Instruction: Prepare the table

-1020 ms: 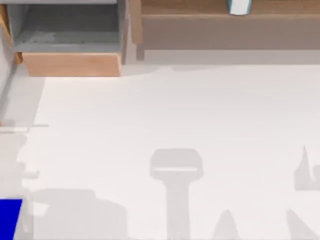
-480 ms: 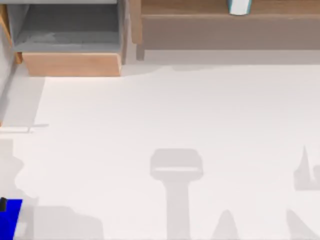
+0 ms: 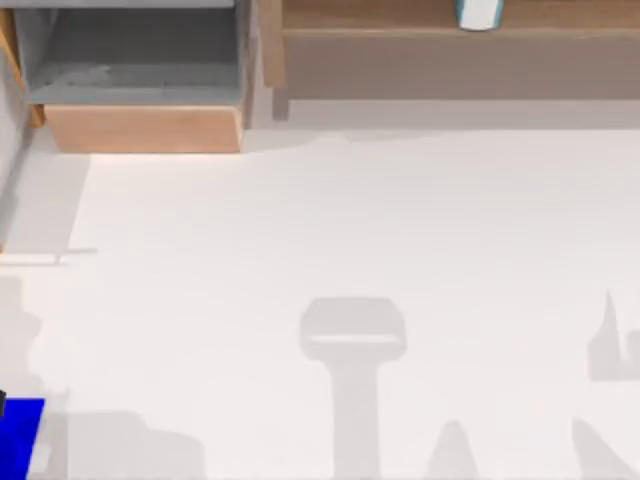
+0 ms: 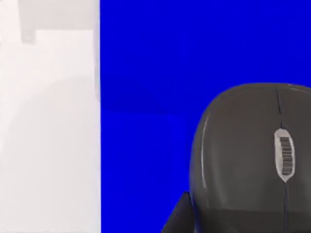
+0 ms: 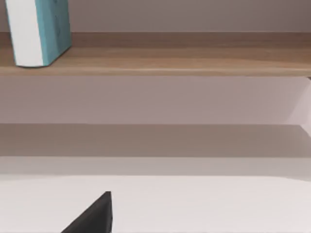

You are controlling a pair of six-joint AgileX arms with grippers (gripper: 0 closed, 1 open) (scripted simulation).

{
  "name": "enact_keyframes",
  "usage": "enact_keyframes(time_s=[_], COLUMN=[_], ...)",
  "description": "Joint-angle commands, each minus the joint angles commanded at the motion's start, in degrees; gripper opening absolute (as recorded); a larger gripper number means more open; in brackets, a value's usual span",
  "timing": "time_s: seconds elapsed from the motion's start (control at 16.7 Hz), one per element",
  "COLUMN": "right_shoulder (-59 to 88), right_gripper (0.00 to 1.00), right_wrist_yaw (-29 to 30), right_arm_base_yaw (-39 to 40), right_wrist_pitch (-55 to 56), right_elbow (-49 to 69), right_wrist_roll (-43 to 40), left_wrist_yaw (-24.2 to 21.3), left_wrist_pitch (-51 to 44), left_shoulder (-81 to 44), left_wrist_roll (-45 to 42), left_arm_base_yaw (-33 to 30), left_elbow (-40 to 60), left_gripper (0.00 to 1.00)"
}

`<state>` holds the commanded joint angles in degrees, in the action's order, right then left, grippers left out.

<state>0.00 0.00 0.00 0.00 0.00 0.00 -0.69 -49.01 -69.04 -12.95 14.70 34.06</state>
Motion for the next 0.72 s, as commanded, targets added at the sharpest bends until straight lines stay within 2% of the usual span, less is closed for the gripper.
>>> enact_keyframes(time_s=[0.72], right_shoulder=[0.0], right_gripper=[1.0], right_wrist_yaw=[0.0], right_arm_base_yaw=[0.0], right_wrist_pitch=[0.0], right_elbow=[0.0], right_wrist_roll=[0.0], left_wrist_yaw=[2.02], left_wrist_pitch=[-1.3], left_shoulder=[3.55], left_wrist_roll=[-0.08], left_arm_base_yaw=[5.3], left_elbow=[5.47], left_gripper=[0.0])
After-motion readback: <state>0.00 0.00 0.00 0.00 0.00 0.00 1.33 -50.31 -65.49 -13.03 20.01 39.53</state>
